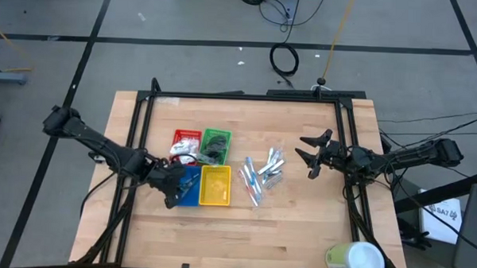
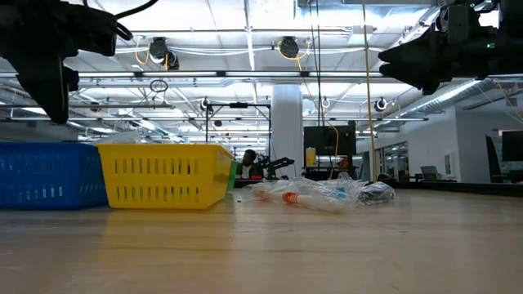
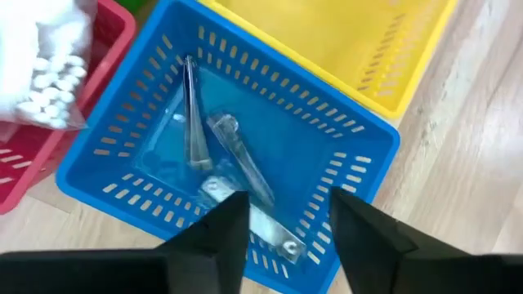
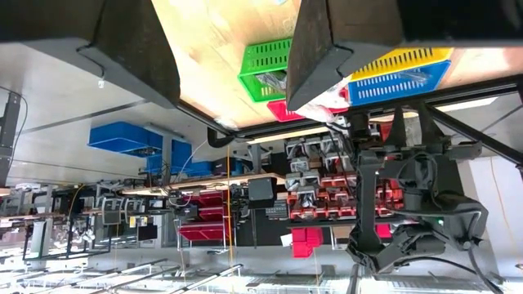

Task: Pick & Place Travel size toiletries
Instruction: Put the silver nail cutter into the blue bin

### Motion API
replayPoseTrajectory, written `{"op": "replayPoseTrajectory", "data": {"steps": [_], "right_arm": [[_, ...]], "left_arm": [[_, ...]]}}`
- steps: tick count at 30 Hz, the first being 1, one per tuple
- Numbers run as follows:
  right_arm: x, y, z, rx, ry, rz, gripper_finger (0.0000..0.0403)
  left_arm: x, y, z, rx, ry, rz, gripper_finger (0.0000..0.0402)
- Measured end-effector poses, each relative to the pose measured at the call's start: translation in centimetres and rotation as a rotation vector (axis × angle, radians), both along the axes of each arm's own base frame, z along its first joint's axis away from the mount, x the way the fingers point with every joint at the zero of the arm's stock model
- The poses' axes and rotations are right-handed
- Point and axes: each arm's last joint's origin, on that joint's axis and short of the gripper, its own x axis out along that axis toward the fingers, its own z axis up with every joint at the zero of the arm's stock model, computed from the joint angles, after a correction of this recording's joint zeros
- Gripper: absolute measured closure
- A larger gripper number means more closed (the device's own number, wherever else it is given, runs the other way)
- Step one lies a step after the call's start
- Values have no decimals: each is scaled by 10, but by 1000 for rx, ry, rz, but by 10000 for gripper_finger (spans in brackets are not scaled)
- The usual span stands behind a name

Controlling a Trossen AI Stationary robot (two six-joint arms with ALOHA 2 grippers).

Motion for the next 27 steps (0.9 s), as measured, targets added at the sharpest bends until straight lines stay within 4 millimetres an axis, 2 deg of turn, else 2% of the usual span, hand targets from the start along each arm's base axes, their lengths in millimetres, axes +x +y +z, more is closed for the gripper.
{"op": "replayPoseTrajectory", "data": {"steps": [6, 11, 17, 23, 27], "right_arm": [[0, 0, 0, 5, -2, 1, 190], [0, 0, 0, 11, -4, 2, 190], [0, 0, -2, -1, 23, 1, 190], [4, 1, -10, -10, 101, 27, 190], [14, 4, -15, 37, 168, 82, 190]], "left_arm": [[0, 6, 4, 18, -31, -37, 170], [3, 10, 10, 47, -99, -109, 137], [5, 13, 27, 167, -293, -268, 127], [-9, 24, 55, 348, -503, -249, 125], [-18, 29, 71, 430, -701, -289, 125]]}}
